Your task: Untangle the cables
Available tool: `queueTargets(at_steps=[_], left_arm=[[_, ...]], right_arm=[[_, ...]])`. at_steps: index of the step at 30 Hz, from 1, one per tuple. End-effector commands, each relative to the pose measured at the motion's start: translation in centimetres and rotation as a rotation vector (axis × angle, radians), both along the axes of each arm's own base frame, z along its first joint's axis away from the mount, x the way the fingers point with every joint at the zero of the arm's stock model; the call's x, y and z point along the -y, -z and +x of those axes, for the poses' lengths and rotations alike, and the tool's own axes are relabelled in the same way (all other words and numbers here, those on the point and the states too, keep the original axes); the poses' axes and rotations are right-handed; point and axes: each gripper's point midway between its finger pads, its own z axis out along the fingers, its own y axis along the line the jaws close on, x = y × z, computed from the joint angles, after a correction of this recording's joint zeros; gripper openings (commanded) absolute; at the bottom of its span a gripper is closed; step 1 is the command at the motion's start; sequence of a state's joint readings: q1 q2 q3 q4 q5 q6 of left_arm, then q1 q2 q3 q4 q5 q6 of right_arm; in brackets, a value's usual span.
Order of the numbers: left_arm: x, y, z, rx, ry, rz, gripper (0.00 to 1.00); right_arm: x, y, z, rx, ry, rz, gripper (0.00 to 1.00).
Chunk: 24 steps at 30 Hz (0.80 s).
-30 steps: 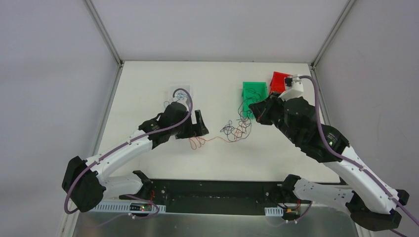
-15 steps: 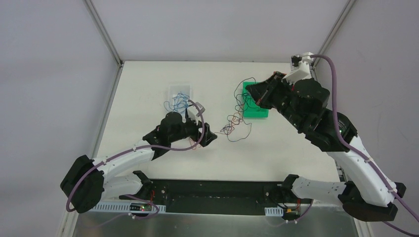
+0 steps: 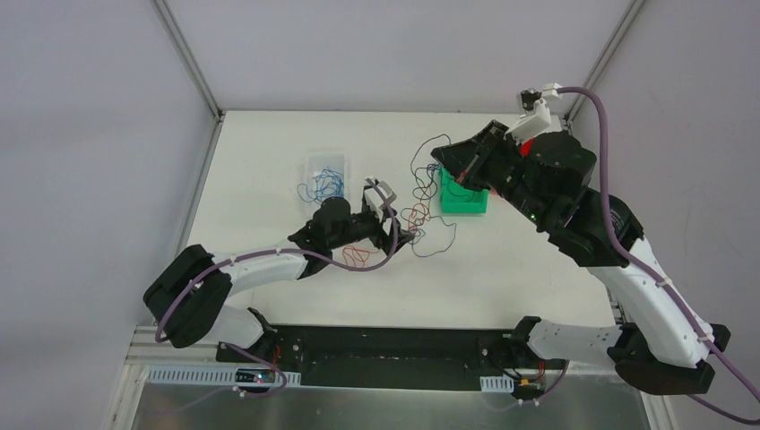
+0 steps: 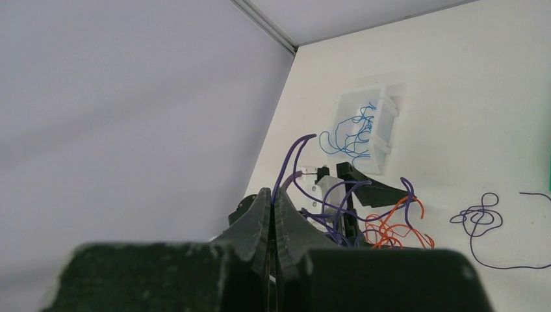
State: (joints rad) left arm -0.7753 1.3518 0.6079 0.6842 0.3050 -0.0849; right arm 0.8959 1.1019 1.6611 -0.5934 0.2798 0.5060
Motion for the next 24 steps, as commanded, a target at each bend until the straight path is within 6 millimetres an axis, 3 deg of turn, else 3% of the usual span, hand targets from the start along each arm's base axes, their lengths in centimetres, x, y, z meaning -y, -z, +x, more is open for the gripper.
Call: queueTargets(at_steps=[1, 3, 5, 6, 9, 14, 19, 24], left_arm=[[3.1, -3.7, 0.4, 0.105, 0.067, -0.100, 0.81], [3.9, -3.6, 0.1, 0.103, 0.099, -0.124, 0.80], [4.7, -3.4, -0.4, 0.102, 0.132, -0.140, 0.68], [4.8, -3.1, -0.5, 0.098, 0.138, -0.140, 0.56], [4.1, -1.8, 0.0, 0.072, 0.086, -0.101, 0.00], [-1.0, -2.3, 1.4, 0.021, -0.200, -0.130, 0.00], [-9.8, -1.1, 2.8, -0.083, -0.566, -0.022, 0.00], [-19.1, 0.0, 2.1, -0.143, -0.958, 0.044, 0.00]], right_arm=[[-0.1, -3.1, -0.3, 0.044, -0.014, 0.094, 0.00], [0.1, -3.2, -0.2, 0.046, -0.004, 0.096, 0.00], [0.5, -3.3, -0.1, 0.051, 0.010, 0.099, 0.00], [0.7, -3.3, -0.1, 0.052, 0.017, 0.100, 0.00], [1.5, -3.1, 0.0, 0.061, 0.048, 0.090, 0.00], [5.5, -0.5, 0.7, 0.069, 0.201, -0.031, 0.00], [13.2, 4.4, 1.1, 0.061, 0.500, -0.261, 0.00], [22.1, 8.8, 0.0, -0.010, 0.892, -0.426, 0.00]])
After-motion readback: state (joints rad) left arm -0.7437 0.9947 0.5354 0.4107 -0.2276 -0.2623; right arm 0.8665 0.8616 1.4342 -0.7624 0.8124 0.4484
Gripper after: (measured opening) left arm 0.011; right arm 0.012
